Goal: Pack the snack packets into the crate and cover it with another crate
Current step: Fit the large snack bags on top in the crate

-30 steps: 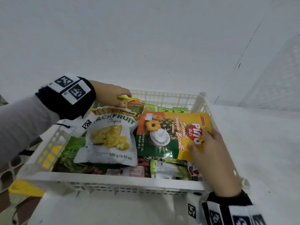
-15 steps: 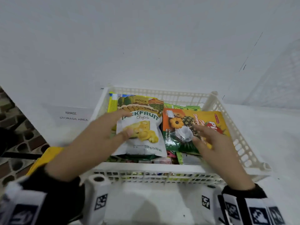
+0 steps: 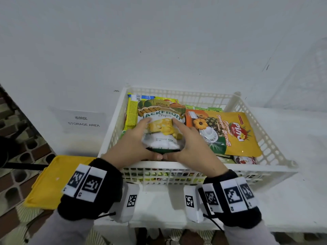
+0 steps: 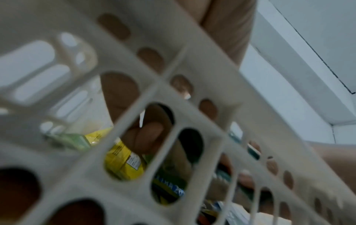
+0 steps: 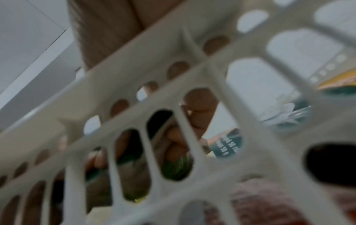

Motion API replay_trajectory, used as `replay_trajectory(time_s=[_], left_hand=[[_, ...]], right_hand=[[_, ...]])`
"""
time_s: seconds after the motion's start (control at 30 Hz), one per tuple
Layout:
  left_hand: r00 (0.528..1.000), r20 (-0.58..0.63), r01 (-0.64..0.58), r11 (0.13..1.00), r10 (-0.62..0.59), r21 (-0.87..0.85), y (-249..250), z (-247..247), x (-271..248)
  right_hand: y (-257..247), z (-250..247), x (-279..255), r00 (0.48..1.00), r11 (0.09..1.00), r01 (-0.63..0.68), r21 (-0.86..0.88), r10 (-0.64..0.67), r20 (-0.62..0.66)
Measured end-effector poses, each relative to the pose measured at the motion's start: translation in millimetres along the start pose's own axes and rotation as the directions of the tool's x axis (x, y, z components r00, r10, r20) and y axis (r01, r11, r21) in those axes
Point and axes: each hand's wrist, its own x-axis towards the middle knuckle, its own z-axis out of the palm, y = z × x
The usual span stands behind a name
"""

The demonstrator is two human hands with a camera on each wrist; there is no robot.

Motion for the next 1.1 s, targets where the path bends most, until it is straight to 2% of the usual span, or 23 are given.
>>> replay_trajectory(time_s=[0.07, 0.13, 0.2, 0.3, 0.4, 0.53, 0.6, 0.7, 0.77, 0.83, 0.9, 0.93, 1.0, 1.1], left_hand=[[0.997, -0.077, -0.036, 0.987, 0.024, -0.154, -0.2, 1.2, -0.7], [0.993, -0.115, -0.047, 0.953, 0.013, -0.301, 0.8, 0.1, -0.6], [0.994, -0.108, -0.057, 0.913, 0.015, -0.404, 3.0, -3.0, -0.9], [0.997, -0.06, -0.075, 0.847, 0.051, -0.527, 5.4, -5.9, -1.5], [0.992, -0.088, -0.122, 0.877, 0.091, -0.464, 6.7, -5.0, -3.2], [0.977, -0.212, -0.109, 0.907, 0.022, -0.407, 5.0, 1.5, -2.7], [0.951, -0.308, -0.127, 0.936, 0.021, -0.327, 5.9, 5.6, -3.1], [0.885, -0.457, -0.181, 0.968, 0.085, -0.172, 9.7, 14.3, -7.0], [0.85, -0.511, -0.21, 0.972, 0.128, -0.106, 11.5, 20.6, -9.5], [0.836, -0.52, -0.222, 0.975, 0.177, -0.025, 12.7, 24.7, -11.0], [0.846, -0.501, -0.222, 0.975, 0.185, -0.014, 12.1, 25.2, -11.6], [0.859, -0.486, -0.221, 0.973, 0.161, -0.068, 11.7, 24.4, -11.9], [0.894, -0.439, -0.22, 0.942, 0.091, -0.253, 11.6, 22.2, -12.7], [0.927, -0.374, -0.222, 0.843, 0.026, -0.49, 15.5, 18.0, -13.3]], right_hand=[[2.2, -1.8, -3.2, 0.996, 0.998, 0.036, 0.047, -0.032, -0.078], [3.1, -3.4, -5.0, 0.988, 0.982, 0.085, 0.17, -0.061, -0.141], [1.4, -2.9, -6.8, 0.984, 0.956, 0.119, 0.268, -0.077, -0.162], [-1.8, 0.4, -7.2, 0.978, 0.951, 0.143, 0.273, -0.093, -0.188], [-2.9, 5.7, -5.6, 0.961, 0.965, 0.147, 0.216, -0.088, -0.262], [-1.5, 13.0, -1.5, 0.927, 0.987, 0.078, 0.143, -0.019, -0.375], [-1.7, 15.9, -0.3, 0.911, 0.991, 0.058, 0.125, -0.002, -0.412], [-2.2, 18.1, -0.6, 0.889, 0.993, 0.045, 0.113, 0.012, -0.458], [-2.3, 18.2, -1.3, 0.882, 0.988, 0.047, 0.15, 0.03, -0.471], [-3.0, 17.9, -2.8, 0.874, 0.982, 0.053, 0.183, 0.043, -0.483], [-4.3, 17.3, -4.7, 0.869, 0.977, 0.056, 0.206, 0.054, -0.492], [-4.7, 16.8, -5.3, 0.872, 0.972, 0.053, 0.227, 0.065, -0.485], [-4.9, 15.1, -6.7, 0.884, 0.958, 0.046, 0.282, 0.093, -0.457], [-7.4, 11.2, -8.9, 0.892, 0.921, 0.049, 0.385, 0.133, -0.431]])
